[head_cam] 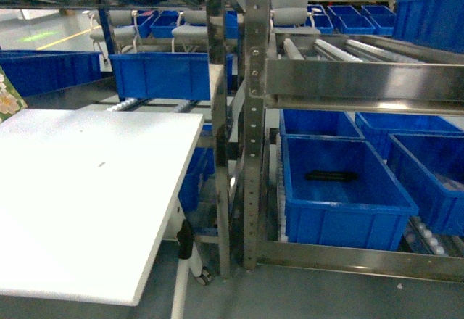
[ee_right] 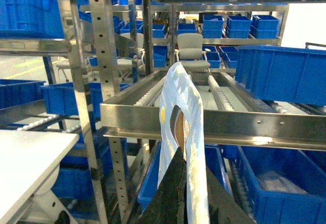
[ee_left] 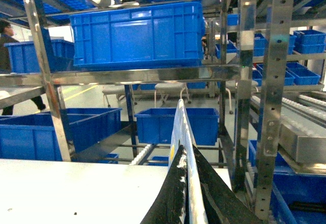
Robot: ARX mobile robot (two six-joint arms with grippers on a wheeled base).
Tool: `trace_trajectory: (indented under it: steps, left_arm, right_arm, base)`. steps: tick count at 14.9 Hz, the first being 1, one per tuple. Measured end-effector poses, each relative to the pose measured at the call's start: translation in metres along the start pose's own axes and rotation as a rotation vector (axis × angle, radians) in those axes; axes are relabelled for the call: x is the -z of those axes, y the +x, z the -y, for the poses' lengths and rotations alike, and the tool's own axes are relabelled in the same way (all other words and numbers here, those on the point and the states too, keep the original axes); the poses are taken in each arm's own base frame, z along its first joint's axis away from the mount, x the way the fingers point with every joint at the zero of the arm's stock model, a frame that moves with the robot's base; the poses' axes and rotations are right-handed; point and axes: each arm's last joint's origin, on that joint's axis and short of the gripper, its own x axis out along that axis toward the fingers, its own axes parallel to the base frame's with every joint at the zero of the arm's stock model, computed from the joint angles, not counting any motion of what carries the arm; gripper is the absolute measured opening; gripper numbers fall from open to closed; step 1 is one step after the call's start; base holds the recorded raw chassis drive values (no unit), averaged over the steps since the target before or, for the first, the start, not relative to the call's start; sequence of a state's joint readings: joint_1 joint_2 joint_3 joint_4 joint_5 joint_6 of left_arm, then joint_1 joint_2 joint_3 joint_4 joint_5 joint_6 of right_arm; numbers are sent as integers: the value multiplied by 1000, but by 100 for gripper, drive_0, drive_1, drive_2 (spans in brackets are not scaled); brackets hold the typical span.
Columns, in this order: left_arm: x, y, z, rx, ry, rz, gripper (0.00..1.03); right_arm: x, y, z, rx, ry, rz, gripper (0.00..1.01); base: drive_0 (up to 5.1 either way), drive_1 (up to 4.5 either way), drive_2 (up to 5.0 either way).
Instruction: Move flower gift bag to table near conveyor
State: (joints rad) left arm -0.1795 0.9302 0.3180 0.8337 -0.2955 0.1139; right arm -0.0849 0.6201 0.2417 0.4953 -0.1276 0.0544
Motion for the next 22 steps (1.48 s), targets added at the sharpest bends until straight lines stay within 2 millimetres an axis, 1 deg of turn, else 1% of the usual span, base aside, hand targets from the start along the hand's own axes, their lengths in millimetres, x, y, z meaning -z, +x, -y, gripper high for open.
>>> trace_trajectory:
  steps: [16, 22]
  left_arm:
    - [0, 0, 0, 0, 0, 0, 2]
    - [0, 0, 0, 0, 0, -1, 2]
  right_arm:
    - [0, 0, 0, 0, 0, -2, 2]
    - [0, 0, 0, 0, 0, -3, 2]
  base:
    - [-503, 242, 242]
    - [-463, 383, 90]
